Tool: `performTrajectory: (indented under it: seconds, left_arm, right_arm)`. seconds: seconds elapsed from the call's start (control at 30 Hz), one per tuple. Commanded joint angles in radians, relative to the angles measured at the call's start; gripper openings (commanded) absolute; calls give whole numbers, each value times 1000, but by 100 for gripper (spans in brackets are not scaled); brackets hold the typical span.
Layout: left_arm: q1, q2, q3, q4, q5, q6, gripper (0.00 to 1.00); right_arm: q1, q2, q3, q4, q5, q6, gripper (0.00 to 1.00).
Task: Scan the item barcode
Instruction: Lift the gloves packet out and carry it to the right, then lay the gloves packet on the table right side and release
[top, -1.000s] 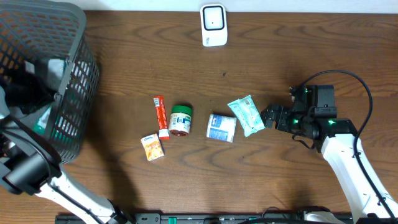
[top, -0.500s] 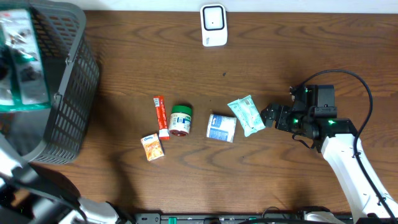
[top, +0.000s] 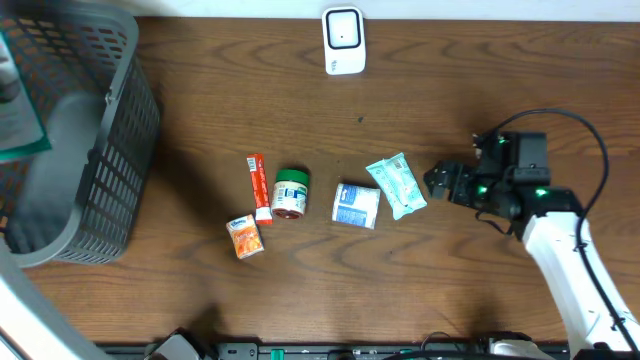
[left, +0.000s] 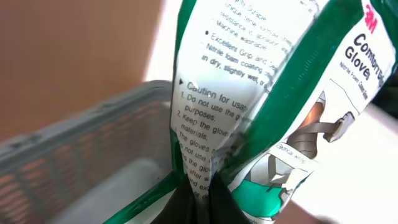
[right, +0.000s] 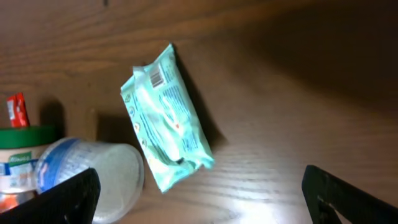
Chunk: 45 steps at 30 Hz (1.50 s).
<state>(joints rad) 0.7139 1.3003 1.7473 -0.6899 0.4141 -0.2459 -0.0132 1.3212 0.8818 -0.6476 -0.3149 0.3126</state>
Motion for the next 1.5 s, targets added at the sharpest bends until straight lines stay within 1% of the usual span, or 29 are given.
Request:
performTrajectory:
  seconds: [0.0,0.07,0.13,0.23,0.3,0.43,0.53,0.6,0.73,0.87,1.1,1.17,1.3,1.47]
  left_arm:
    - [-62,-48,13,-29,156,-68,7]
    - [-143,-61,13,-92,236,-67,7]
    - [-221,-59,13,-153,269,-66,7]
    - [-385,-39,5,-247,282,-66,7]
    - [-521,-15,-16,-270,282,-68,7]
    - [-773,69,-49,-267,267,-74,7]
    - [-945,163,-49,-258,250,-74,7]
    - [-1054,238,-49,-220,247,-74,7]
    - [-1220,369,-49,-117,247,-92,7]
    - [-1353,493,-49,-37,176,-155,7]
    - [-1534,650,-49,73,168,-156,7]
    - [-1584,691,-49,109,124,-156,7]
    - [-1653,754,-49,143,-18,-155,7]
    - [-1702,811,-49,201,-39,-144,7]
  right_arm:
    - [-39,-1,142,-79,-18,-43,99]
    - [-70,-1,238,-165,-15,-56,99]
    - [-101,-1,304,-223,-15,-55,99]
    - [-157,-1,398,-301,-15,-55,99]
    - [-200,-1,453,-348,-26,-53,99]
    - [-278,-1,536,-427,-85,-51,99]
    - [-325,-1,594,-484,-90,-53,99]
    - [-349,-1,621,-515,-90,-53,99]
    - [-377,-1,652,-552,-90,-62,99]
    - [-392,-1,668,-571,-90,-79,99]
    - [-406,-1,727,-584,-90,-87,99]
    - [-406,-1,739,-587,-90,-86,99]
    - [-406,-1,740,-603,-90,-92,99]
    - [-406,-1,740,-627,-85,-117,99]
